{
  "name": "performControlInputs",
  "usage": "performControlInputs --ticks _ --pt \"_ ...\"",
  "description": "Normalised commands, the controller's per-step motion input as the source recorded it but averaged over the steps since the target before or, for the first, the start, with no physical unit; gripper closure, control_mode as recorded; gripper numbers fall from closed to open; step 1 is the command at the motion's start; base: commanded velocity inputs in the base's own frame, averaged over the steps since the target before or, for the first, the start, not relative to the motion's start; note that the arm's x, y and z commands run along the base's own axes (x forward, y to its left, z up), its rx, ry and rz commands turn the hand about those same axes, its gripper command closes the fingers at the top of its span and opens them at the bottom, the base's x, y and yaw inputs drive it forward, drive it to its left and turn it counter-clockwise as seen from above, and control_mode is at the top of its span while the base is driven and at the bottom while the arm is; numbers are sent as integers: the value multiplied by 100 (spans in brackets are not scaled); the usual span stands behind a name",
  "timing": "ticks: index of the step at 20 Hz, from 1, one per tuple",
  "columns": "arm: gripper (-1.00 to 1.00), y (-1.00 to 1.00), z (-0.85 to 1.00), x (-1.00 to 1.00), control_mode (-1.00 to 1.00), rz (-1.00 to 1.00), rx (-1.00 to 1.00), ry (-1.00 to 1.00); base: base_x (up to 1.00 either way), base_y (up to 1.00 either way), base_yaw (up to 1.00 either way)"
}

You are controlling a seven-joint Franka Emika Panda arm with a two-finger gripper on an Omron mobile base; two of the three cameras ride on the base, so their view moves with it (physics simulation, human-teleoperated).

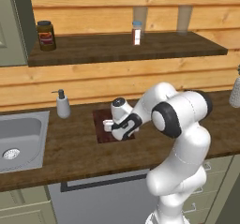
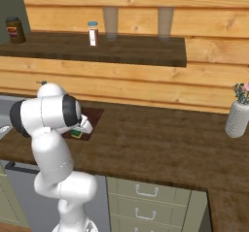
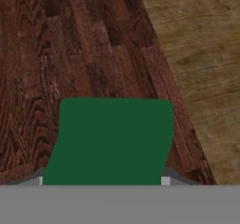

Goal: Pick up the sponge from the counter and clean the cutting board by briefly scrubbing or pressing down on the cutting board. Once finished, release the sponge.

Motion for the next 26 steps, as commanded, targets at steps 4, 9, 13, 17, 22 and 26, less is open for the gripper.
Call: performControlInputs --ticks 4,9,13,17,22,26 --pt "100 0 1 32 -100 0 0 0 0 0 0" --pt "100 0 4 32 -100 0 0 4 0 0 0" --pt "100 0 3 32 -100 0 0 0 0 0 0" --pt "100 0 2 36 -100 0 0 0 0 0 0" --pt "100 6 0 58 -100 0 0 -2 0 0 0" --pt "100 20 0 64 -100 0 0 -1 0 0 0"
